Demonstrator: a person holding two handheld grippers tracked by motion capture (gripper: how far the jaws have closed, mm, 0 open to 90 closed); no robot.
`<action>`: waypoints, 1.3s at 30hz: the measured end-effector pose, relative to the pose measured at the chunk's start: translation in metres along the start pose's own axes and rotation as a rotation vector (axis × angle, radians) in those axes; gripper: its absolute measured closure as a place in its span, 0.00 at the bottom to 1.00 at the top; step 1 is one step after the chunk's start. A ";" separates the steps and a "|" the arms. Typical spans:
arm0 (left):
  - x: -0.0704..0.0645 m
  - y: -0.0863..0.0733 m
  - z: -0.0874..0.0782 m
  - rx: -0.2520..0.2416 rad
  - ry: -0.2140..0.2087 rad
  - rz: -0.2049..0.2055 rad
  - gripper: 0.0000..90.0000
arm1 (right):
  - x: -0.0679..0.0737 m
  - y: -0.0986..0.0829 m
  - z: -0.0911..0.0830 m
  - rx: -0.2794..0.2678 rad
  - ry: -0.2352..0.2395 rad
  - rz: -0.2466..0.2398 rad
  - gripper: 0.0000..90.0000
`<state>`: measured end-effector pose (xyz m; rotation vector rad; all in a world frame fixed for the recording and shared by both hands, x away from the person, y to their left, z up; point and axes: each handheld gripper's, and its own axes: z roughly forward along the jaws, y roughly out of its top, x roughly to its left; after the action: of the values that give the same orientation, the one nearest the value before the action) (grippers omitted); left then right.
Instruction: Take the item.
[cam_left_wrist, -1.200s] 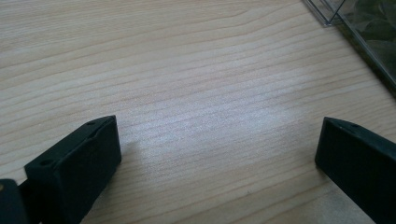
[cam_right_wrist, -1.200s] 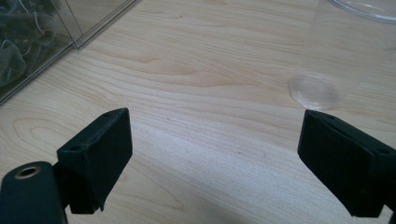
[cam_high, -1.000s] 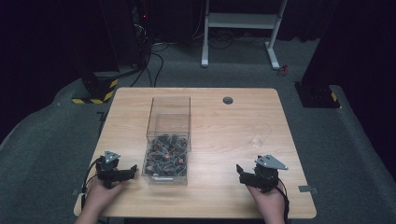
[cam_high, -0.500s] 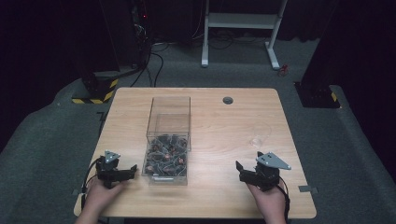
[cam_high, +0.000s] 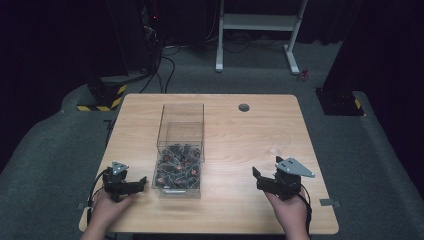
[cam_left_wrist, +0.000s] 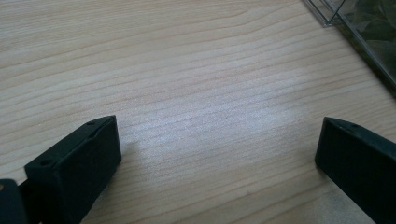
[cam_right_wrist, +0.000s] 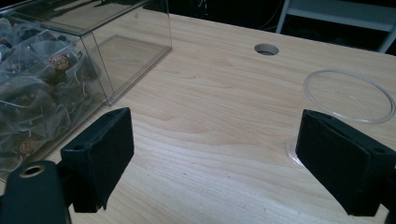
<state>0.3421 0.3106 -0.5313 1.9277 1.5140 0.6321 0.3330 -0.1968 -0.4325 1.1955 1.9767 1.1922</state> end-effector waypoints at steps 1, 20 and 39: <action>0.000 0.000 0.000 0.000 0.000 0.000 0.01 | 0.001 0.000 0.000 0.001 0.000 0.005 0.13; 0.000 0.000 0.000 0.000 0.000 0.000 0.01 | 0.011 0.011 0.001 -0.026 0.036 -0.013 0.14; 0.000 0.000 0.000 0.000 0.000 0.000 0.01 | 0.024 0.021 0.005 -0.041 0.067 -0.048 0.14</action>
<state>0.3421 0.3107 -0.5313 1.9276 1.5141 0.6320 0.3341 -0.1687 -0.4157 1.0954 2.0087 1.2578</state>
